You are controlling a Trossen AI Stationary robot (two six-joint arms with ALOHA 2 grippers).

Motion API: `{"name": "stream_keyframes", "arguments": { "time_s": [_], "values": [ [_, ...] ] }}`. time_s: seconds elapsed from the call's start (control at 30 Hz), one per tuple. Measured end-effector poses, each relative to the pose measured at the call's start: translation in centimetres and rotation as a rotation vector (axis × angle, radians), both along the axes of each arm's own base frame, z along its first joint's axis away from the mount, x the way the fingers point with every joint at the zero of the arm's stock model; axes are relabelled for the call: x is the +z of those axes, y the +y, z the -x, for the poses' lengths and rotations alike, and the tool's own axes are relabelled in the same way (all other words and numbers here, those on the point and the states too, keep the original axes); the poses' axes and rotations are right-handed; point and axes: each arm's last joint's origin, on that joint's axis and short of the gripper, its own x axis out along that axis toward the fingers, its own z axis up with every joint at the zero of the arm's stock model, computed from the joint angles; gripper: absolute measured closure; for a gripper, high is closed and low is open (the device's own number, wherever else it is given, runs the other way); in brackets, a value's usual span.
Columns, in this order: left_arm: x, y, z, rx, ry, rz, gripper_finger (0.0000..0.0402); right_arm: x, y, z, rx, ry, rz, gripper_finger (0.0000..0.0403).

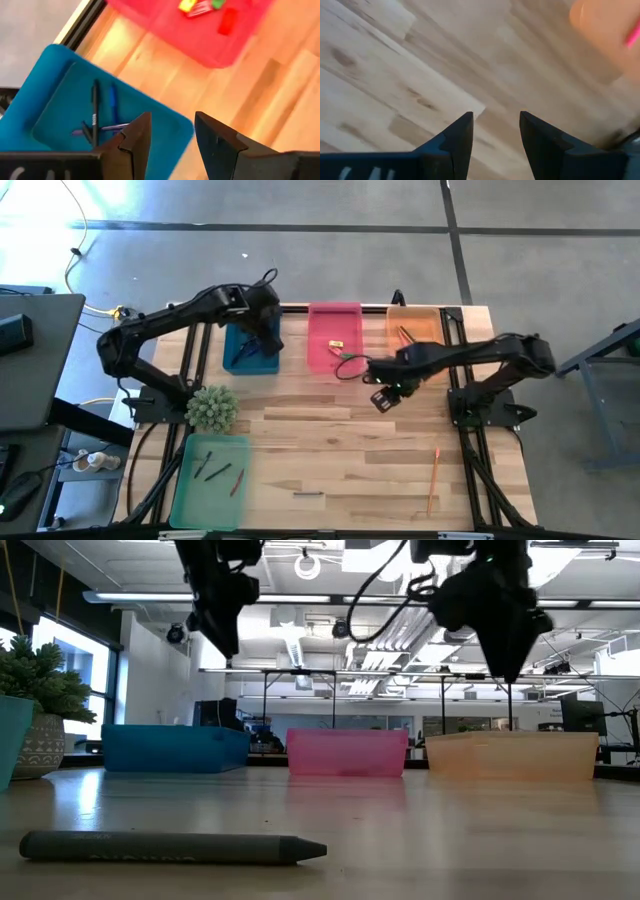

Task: Sort crayons/erasers/pens/pencils in bins
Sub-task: Put the yellow pencil into the orange bin

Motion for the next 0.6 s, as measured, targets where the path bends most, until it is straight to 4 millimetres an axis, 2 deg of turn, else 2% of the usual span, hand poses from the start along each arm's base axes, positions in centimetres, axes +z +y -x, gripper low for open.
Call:
{"name": "stream_keyframes", "arguments": {
  "time_s": [0.27, 0.6],
  "values": [
    [2.5, -4.5, 0.4, -0.131, -0.069, -0.038, 0.0263, 0.0, 3.5, 2.3, -0.227, -0.036, 0.014, 0.025],
    [5.8, -10.2, 2.5, -0.225, -0.241, -0.044, 0.0263, 0.0, 7.5, 3.2, -0.291, -0.052, 0.025, 0.025]
  ]
}}
